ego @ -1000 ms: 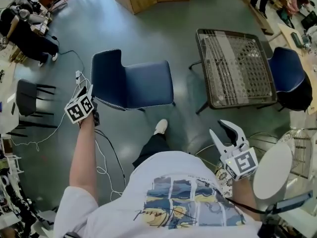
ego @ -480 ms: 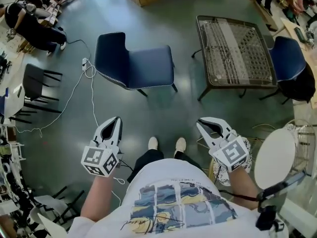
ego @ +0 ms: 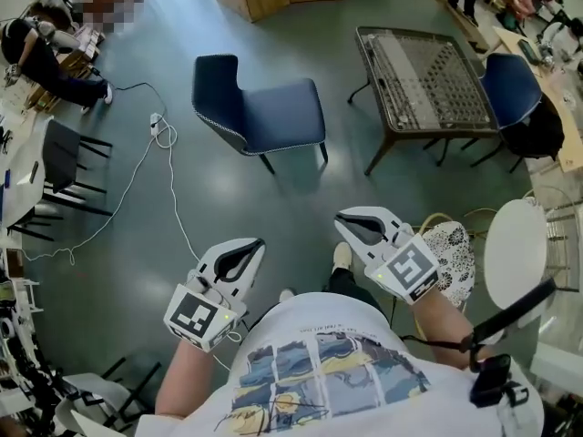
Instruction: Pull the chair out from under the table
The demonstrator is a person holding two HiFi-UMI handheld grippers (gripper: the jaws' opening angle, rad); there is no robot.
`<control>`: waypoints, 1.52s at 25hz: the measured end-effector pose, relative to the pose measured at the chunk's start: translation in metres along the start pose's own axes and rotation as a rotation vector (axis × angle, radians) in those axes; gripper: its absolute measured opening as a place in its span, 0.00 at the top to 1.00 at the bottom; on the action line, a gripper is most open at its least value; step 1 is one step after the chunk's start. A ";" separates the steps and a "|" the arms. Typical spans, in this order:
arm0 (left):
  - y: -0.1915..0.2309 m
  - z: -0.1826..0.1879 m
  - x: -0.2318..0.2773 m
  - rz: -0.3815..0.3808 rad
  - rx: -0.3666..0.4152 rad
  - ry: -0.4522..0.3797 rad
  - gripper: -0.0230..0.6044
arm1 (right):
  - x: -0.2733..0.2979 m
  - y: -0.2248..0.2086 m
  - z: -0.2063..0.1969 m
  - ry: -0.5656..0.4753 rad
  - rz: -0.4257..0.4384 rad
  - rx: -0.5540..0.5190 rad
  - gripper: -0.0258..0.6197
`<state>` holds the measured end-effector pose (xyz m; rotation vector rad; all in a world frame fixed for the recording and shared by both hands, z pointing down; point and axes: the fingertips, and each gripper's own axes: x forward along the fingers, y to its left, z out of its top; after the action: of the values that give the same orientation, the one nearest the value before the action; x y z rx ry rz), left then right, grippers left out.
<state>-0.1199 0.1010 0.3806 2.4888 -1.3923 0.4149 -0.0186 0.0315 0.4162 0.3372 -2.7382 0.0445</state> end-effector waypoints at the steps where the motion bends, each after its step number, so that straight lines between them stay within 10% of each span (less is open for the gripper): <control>1: -0.004 -0.007 -0.017 -0.018 -0.029 -0.021 0.95 | 0.006 0.022 0.003 0.003 0.004 -0.008 0.93; 15: -0.065 -0.080 -0.167 -0.137 -0.064 -0.049 0.95 | 0.001 0.231 0.013 0.045 -0.021 -0.005 0.93; 38: -0.241 -0.086 -0.111 -0.171 -0.063 0.015 0.95 | -0.184 0.253 -0.061 0.023 -0.112 0.022 0.93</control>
<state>0.0207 0.3407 0.3986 2.5218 -1.1566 0.3473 0.1082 0.3235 0.4078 0.4931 -2.6923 0.0488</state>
